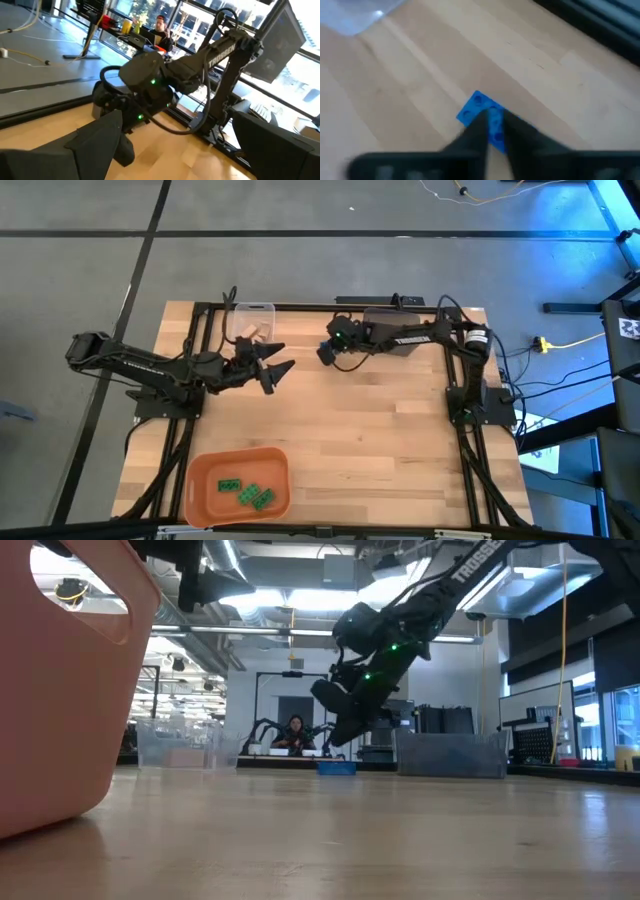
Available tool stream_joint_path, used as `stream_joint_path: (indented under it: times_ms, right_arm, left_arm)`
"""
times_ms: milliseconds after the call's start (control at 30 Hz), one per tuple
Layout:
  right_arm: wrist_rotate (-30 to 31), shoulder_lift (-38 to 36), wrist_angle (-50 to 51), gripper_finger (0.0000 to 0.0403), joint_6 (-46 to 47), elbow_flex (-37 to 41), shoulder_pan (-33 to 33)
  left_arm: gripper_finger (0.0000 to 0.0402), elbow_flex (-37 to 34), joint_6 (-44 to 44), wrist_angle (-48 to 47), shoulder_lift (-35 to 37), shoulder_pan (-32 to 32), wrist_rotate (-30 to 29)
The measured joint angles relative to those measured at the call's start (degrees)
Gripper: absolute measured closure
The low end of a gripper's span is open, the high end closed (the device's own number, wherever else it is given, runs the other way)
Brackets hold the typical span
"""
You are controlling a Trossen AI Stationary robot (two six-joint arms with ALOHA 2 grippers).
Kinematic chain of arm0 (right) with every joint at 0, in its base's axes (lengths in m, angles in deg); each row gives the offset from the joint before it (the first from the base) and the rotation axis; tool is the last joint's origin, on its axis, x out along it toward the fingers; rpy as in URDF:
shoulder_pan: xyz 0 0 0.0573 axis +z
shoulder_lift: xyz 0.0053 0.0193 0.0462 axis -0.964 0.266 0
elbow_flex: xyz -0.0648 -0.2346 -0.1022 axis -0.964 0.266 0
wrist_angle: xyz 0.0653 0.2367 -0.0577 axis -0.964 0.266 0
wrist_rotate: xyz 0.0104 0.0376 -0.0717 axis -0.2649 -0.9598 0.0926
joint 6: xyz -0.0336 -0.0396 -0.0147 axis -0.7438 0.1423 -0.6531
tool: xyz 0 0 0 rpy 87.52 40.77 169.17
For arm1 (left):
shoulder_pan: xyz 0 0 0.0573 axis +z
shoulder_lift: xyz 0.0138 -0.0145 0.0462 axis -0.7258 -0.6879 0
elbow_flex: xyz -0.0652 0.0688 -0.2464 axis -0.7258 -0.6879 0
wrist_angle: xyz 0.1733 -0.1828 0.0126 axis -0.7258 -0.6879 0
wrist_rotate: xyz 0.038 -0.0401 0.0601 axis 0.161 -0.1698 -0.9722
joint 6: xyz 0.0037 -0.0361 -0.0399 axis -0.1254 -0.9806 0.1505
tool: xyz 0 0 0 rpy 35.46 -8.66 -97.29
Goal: Sort & place blocks by color
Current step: Put the blue game piece into the black transparent bin
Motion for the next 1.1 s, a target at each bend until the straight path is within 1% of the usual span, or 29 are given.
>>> stream_joint_path:
  times_ms: [33, 67, 200, 267, 367, 400, 433, 667, 800, 933, 1000, 1100]
  right_arm:
    - [0.14, 0.45, -0.54, 0.0373, 1.61, 0.02, -0.22]
    - [1.15, 0.83, -1.16, 0.0382, 3.70, 0.02, -0.26]
    - [4.84, 2.37, -4.77, 0.0398, 9.31, -0.22, -0.22]
    - [5.18, 3.24, -5.55, 0.0399, 11.10, -0.22, -0.32]
    - [4.93, 4.55, -4.15, 0.0401, 13.29, 0.22, -0.33]
    - [3.63, 4.54, -4.69, 0.0401, 13.41, 0.15, -0.30]
    - [2.69, 4.45, -5.11, 0.0401, 13.22, -0.02, -0.30]
    - [1.73, 2.87, -4.06, 0.0402, 11.24, 0.02, 0.08]
    - [1.19, -0.47, -3.57, 0.0402, 5.92, 0.07, -0.33]
    - [-1.93, -4.36, -6.10, 0.0403, 0.87, 0.04, -0.54]
    - [-3.25, -4.97, -8.85, 0.0403, 0.40, 0.02, -0.52]
    - [-3.56, -3.51, -8.69, 0.0403, 2.71, -2.19, 0.06]
  left_arm:
    - [0.0031, 0.00, 0.00, -0.02, 0.00, 0.00, -0.48]
    - [0.0031, 0.00, -0.02, -0.02, 0.00, 0.00, -1.08]
    - [0.0031, 0.00, 0.02, -0.07, 0.00, 0.80, -1.91]
    - [0.0032, 0.00, 0.03, -0.06, 0.00, 1.57, -1.95]
    - [0.0032, 0.00, -0.02, -0.03, 0.00, 2.54, -1.93]
    - [0.0033, 0.00, -0.04, 0.08, 0.00, 2.79, -1.93]
    - [0.0033, 0.00, -0.04, 0.15, 0.00, 2.95, -1.97]
    - [0.0033, 0.00, -0.07, 0.37, 0.00, 3.23, -1.95]
    - [0.0033, 0.00, -0.08, 0.39, 0.00, 3.23, -1.95]
    - [0.0033, 0.00, -0.09, 0.42, 0.00, 3.23, -1.95]
    - [0.0033, 0.00, -0.07, 0.42, 0.00, 3.23, -1.95]
    - [0.0033, 0.00, -0.07, 0.44, 0.00, 3.23, -1.95]
